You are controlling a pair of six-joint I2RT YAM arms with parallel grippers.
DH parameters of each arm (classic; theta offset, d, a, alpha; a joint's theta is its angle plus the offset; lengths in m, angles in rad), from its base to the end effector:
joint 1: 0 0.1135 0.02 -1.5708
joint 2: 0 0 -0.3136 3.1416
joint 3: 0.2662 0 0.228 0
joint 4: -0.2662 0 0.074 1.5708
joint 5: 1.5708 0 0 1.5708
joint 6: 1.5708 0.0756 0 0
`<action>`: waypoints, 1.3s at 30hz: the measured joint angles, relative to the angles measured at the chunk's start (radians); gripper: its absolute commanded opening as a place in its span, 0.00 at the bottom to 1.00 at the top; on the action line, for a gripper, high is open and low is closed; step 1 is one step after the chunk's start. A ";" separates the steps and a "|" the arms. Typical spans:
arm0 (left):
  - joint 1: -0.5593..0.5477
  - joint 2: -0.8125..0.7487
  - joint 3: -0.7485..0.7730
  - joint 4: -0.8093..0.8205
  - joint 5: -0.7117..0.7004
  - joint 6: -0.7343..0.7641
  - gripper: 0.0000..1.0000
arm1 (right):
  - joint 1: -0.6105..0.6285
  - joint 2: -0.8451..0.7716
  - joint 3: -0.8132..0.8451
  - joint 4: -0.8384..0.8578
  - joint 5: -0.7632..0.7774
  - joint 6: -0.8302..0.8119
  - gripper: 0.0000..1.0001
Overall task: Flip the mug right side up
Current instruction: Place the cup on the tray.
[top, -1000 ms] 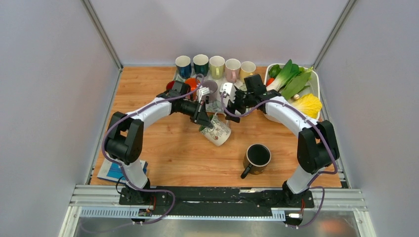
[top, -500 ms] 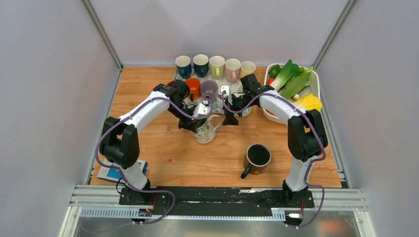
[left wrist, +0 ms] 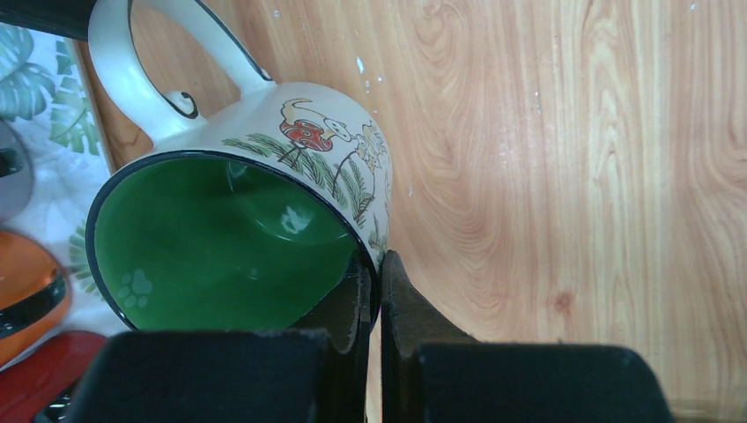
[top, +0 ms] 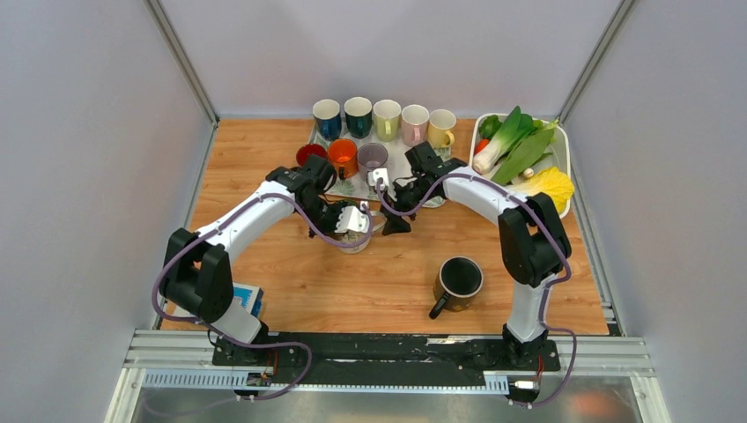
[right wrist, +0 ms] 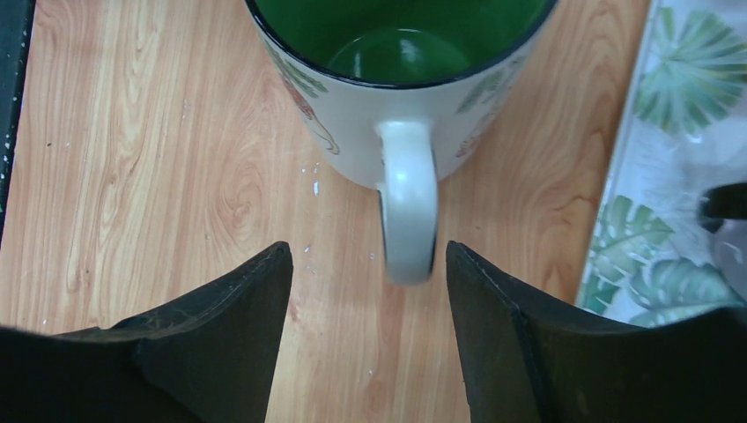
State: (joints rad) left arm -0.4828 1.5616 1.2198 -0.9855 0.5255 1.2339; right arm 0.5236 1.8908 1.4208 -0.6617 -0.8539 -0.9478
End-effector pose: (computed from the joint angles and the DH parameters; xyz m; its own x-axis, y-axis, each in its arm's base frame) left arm 0.2287 -0.1627 0.2746 0.1960 0.8191 -0.5392 0.9794 -0.1905 0.0666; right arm 0.3132 0.2466 0.2531 0.0348 -0.5961 -0.8022 -0.9902 -0.1290 0.0529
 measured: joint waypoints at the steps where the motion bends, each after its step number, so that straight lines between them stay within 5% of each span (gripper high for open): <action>1: -0.003 -0.006 -0.008 0.010 -0.008 0.004 0.00 | 0.009 0.008 0.000 0.001 0.003 0.002 0.66; 11: -0.020 -0.064 -0.084 0.098 -0.060 0.034 0.08 | 0.097 0.084 0.002 0.071 0.069 0.043 0.58; 17: -0.025 -0.099 -0.128 0.153 -0.079 0.032 0.13 | 0.104 0.104 0.013 0.129 0.120 0.087 0.36; 26: -0.028 -0.163 -0.169 0.269 -0.092 0.018 0.40 | 0.111 0.104 0.002 0.200 0.189 0.143 0.00; 39: -0.029 -0.498 -0.395 0.528 -0.214 -0.076 0.49 | 0.058 -0.013 -0.150 0.224 0.203 0.187 0.00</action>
State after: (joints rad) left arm -0.5114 1.0634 0.8246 -0.4576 0.3111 1.1576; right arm 0.5819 1.8778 1.2713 -0.4381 -0.6514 -0.7609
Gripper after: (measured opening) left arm 0.484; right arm 0.220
